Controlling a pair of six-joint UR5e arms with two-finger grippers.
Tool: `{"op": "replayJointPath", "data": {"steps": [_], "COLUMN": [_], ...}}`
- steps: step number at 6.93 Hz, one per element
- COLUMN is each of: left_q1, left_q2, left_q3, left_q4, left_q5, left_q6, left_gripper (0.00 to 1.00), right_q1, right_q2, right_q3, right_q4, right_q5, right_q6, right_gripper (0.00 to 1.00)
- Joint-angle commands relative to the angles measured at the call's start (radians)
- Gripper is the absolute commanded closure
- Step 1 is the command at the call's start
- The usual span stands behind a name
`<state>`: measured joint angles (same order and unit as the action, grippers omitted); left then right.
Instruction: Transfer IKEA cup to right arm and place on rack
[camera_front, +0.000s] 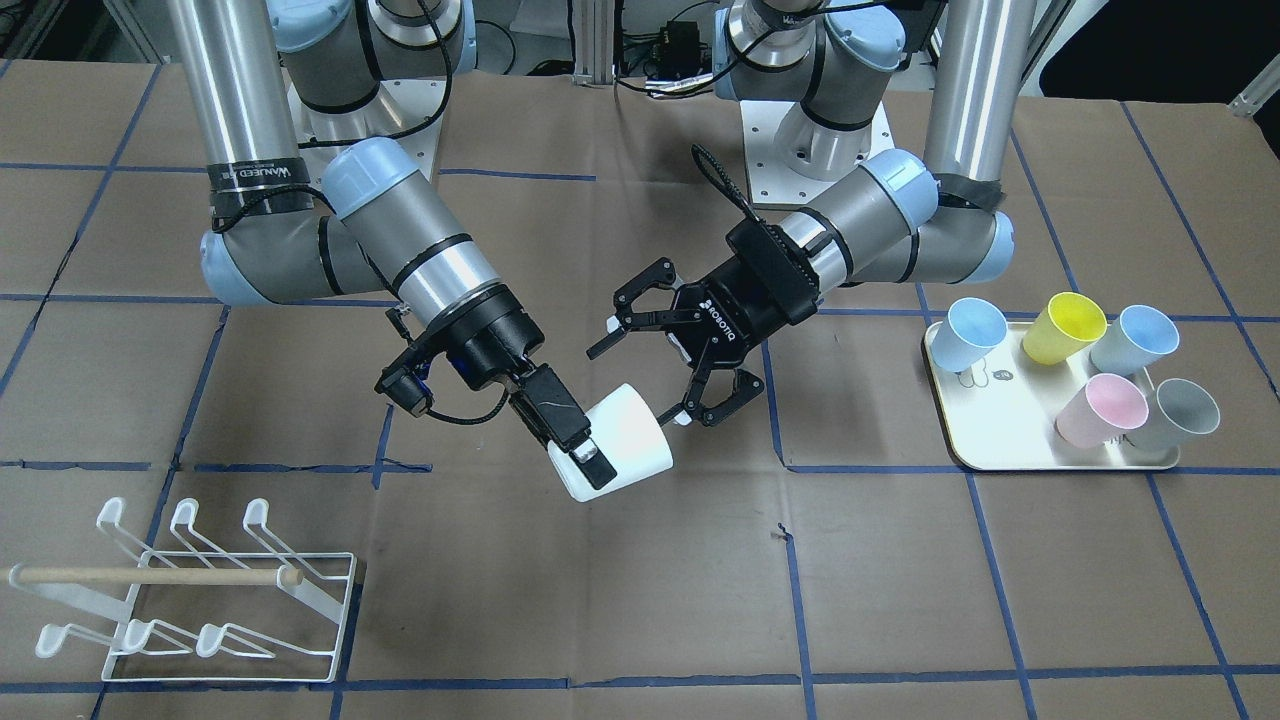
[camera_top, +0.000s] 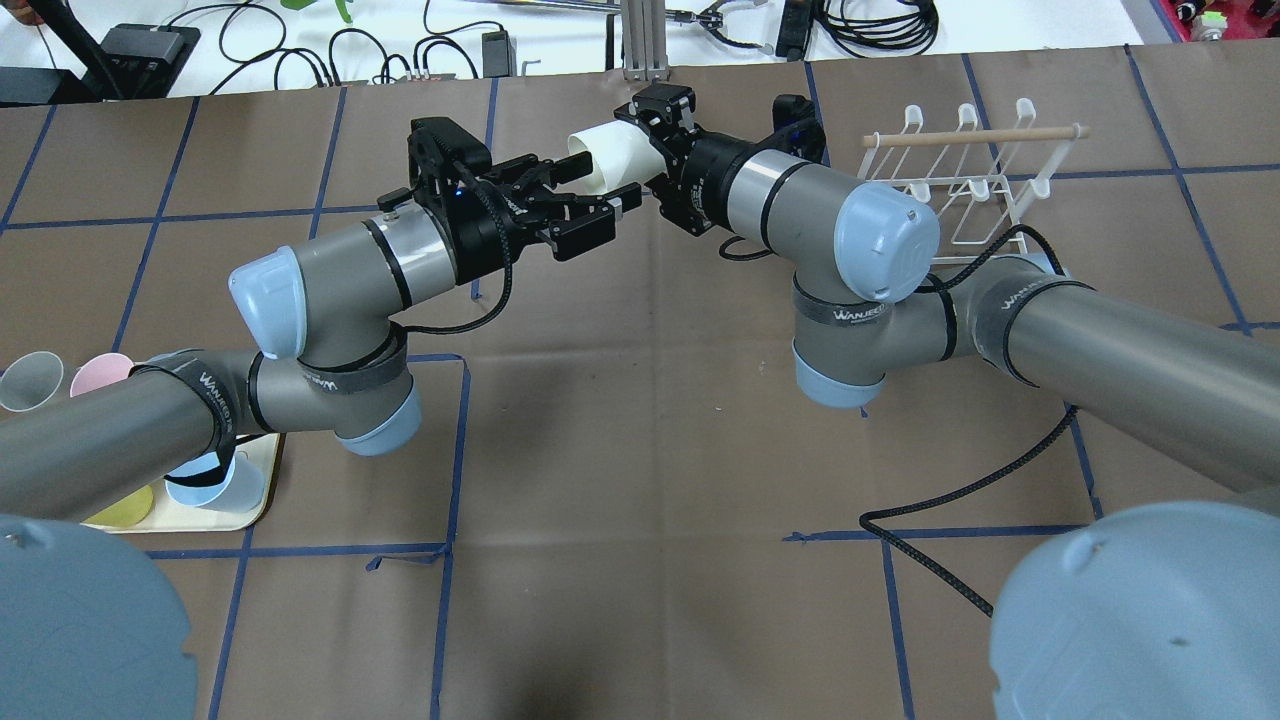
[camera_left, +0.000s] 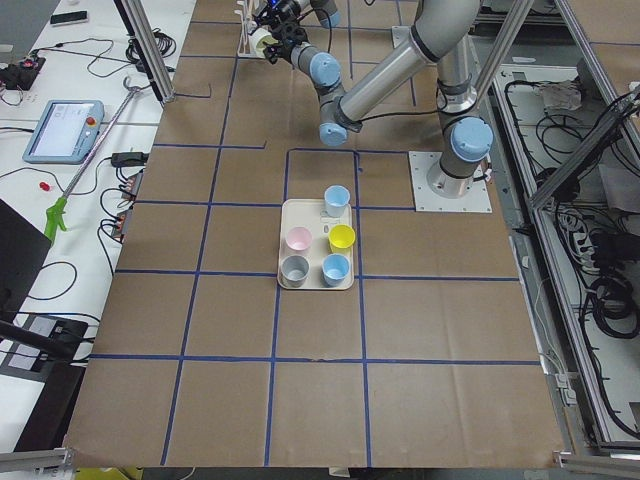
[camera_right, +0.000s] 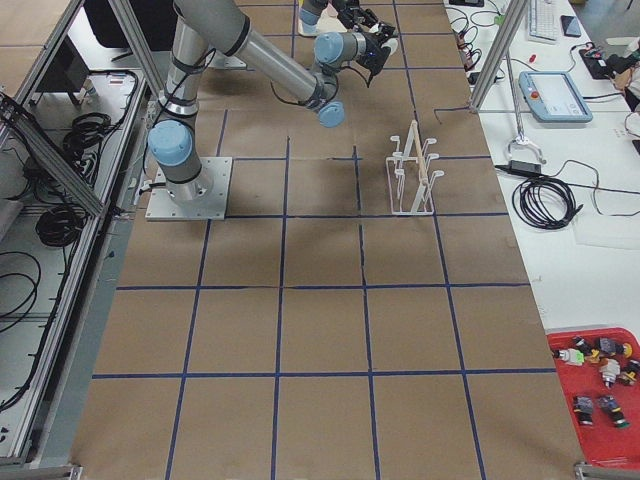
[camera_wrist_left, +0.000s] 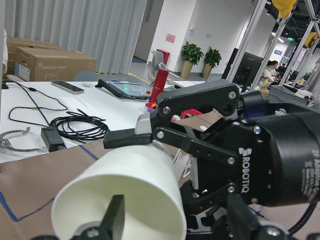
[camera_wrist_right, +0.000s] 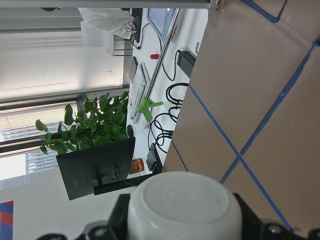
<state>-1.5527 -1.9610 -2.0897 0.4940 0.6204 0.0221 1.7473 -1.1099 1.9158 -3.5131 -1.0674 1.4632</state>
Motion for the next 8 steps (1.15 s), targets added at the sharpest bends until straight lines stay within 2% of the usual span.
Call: {"op": "replayJointPath", "data": {"steps": [1, 2, 4, 5, 6, 7, 8], "left_q1": [0.076, 0.154, 0.218, 0.215, 0.2, 0.191, 0.169], "left_q2": [0.068, 0.124, 0.16, 0.163, 0.159, 0.166, 0.178], "left_q3": [-0.076, -0.139, -0.156, -0.149, -0.121, -0.093, -0.067], "left_q4": [-0.002, -0.005, -0.029, -0.09, -0.157, -0.293, -0.393], "left_q5": [-0.01, -0.017, -0.012, 0.084, 0.181, 0.226, 0.313], "left_q6": [-0.024, -0.021, -0.024, -0.024, -0.024, -0.025, -0.037], "left_gripper": [0.02, 0.02, 0.02, 0.02, 0.02, 0.02, 0.02], "right_q1": [-0.014, -0.022, -0.057, -0.086, -0.121, -0.161, -0.182], "right_q2": [0.001, 0.004, 0.004, 0.004, -0.001, -0.01, -0.011], "right_q3": [-0.003, -0.004, -0.012, -0.023, -0.029, -0.041, -0.043], "right_q4": [-0.001, -0.001, -0.003, -0.003, -0.003, -0.001, -0.007], "right_q5": [0.001, 0.006, 0.006, -0.003, -0.009, -0.009, -0.011], "right_q6": [-0.001, -0.001, -0.006, -0.015, -0.121, -0.337, -0.503], "right_gripper": [0.68, 0.68, 0.68, 0.68, 0.7, 0.73, 0.77]}}
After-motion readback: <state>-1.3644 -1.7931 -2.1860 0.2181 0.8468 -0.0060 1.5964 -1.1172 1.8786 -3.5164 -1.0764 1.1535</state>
